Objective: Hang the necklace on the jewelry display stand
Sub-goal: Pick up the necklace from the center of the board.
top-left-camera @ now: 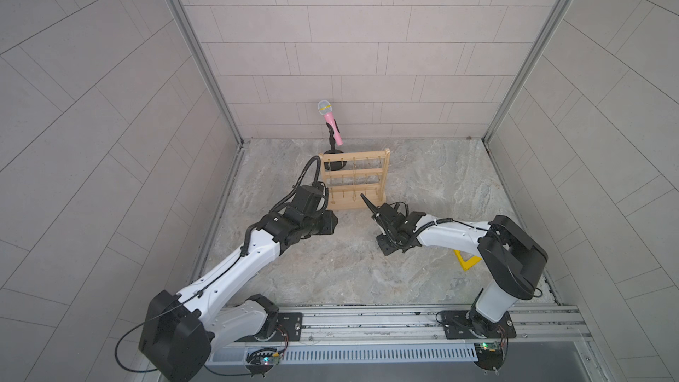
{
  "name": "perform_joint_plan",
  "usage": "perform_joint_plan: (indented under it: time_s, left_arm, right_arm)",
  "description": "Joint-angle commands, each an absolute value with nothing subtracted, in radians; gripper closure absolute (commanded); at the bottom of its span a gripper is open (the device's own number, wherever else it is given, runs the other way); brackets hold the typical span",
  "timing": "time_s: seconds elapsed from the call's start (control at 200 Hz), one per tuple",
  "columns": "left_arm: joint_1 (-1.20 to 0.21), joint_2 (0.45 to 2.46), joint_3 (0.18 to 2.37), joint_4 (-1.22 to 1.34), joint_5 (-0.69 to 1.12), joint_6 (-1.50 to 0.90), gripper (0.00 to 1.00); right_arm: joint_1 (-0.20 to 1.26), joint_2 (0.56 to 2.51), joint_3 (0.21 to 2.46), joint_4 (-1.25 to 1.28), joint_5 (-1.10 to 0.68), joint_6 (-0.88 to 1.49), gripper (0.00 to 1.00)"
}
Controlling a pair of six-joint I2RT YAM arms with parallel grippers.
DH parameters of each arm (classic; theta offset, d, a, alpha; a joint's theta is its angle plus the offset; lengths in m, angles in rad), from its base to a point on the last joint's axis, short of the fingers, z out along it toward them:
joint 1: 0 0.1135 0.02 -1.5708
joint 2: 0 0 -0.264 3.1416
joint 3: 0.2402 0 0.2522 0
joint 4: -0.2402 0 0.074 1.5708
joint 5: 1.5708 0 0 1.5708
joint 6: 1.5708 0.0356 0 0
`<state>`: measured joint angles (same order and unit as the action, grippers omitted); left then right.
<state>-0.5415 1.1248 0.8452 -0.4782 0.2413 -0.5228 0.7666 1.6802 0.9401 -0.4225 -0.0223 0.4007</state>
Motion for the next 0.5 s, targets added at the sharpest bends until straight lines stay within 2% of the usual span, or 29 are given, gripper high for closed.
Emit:
perform_joint_plan:
  time_s: [0.0, 0.495]
  left_arm:
    - [-0.544, 1.123, 0.858, -0.479, 0.234, -0.511, 0.71]
    - [-0.546, 1.124, 0.857, -0.472, 0.234, -0.515, 0.71]
  right_arm:
    - [0.752, 1.648, 0.92, -0.456, -0.029, 0.399, 0.99]
    - [0.74, 1.577, 0.908, -0.483, -0.019, 0.393, 1.0]
